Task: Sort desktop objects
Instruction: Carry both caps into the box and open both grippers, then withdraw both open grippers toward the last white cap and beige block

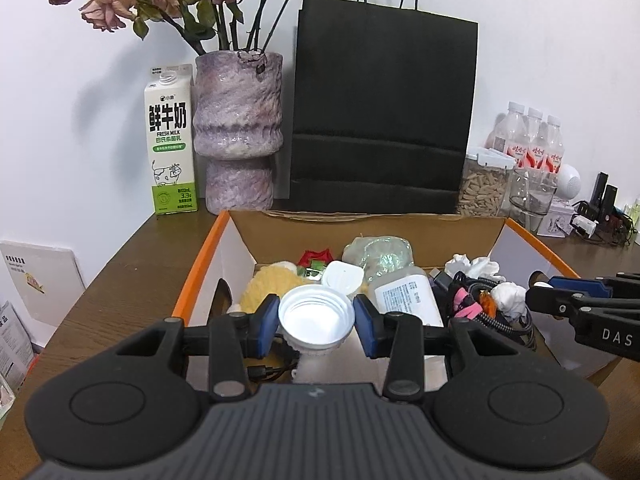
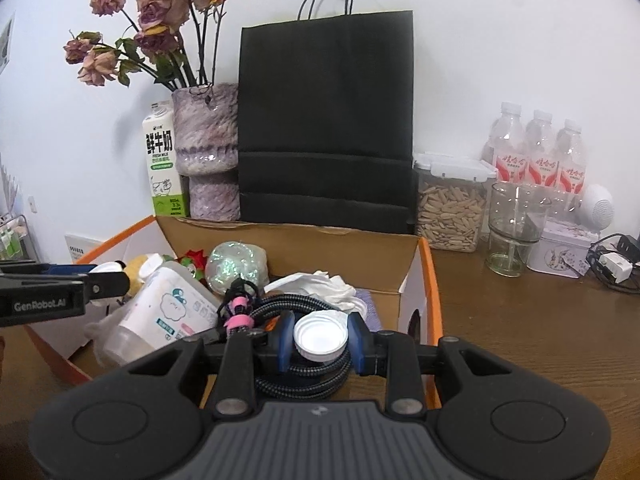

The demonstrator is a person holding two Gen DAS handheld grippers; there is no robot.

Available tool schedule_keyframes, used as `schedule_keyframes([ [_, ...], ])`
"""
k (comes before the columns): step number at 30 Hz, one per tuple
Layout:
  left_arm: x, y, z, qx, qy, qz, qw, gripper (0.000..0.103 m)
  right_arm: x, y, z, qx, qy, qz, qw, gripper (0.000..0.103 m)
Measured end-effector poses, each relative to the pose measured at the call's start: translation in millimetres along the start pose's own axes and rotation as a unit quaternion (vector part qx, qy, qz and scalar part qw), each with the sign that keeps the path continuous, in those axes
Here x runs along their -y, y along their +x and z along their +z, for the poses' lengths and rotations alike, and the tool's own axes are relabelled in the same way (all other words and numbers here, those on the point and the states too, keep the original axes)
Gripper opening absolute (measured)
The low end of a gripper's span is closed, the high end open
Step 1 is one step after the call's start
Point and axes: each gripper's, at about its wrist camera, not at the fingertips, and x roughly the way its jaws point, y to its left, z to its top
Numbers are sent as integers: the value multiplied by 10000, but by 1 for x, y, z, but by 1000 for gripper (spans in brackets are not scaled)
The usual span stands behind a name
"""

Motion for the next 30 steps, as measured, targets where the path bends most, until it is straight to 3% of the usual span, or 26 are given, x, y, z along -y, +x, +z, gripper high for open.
schedule_keyframes([
  [2,1,-1,0,18,19,-13,10000,42,-2,0,0,2,-29,41,10000,28],
  [3,1,-1,0,39,32,0,10000,48,-3,0,0,1,-34,60,10000,28],
  [4,1,-1,-1,66,47,5,10000,52,-3,0,0,2,-36,76,10000,38],
  [5,1,-2,-1,90,45,7,9999,63,-3,-1,0,-7,-20,83,10000,47],
  [6,1,-2,-1,102,28,21,9999,83,-2,-2,0,5,33,91,10000,69],
  [7,1,-3,0,118,6,57,9999,92,-1,-4,1,64,99,108,9999,90],
  [8,1,-5,1,180,-11,115,9998,103,0,-7,2,128,137,109,9998,96],
  [10,1,-10,2,346,-39,161,9993,103,1,-13,4,303,200,82,9993,102],
  [30,4,-19,-1,449,-78,118,9989,103,-6,-20,4,345,120,-55,9993,103],
])
